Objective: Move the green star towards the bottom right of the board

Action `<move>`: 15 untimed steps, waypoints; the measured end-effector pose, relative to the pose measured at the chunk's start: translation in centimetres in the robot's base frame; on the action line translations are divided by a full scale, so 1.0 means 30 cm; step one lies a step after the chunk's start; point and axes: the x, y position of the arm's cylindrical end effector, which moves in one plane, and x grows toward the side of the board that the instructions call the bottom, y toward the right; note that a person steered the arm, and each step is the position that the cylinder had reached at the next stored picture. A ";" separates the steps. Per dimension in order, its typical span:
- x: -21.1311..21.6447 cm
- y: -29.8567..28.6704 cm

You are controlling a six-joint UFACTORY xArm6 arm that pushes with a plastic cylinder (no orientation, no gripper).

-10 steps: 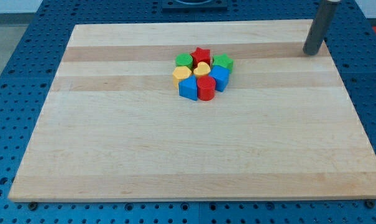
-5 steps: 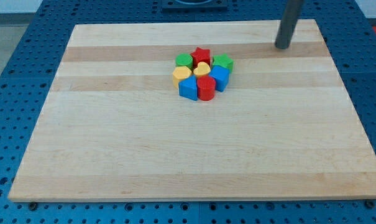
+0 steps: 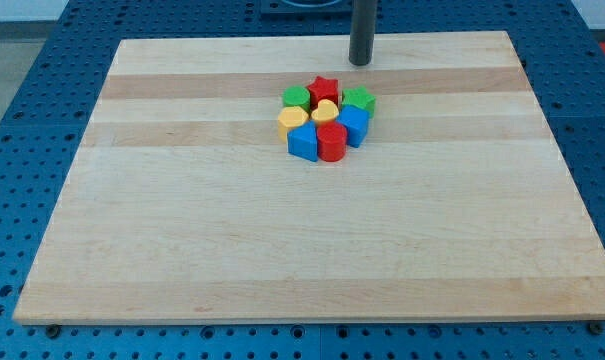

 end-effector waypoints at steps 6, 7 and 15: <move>0.343 0.039; 0.399 0.044; 0.890 0.045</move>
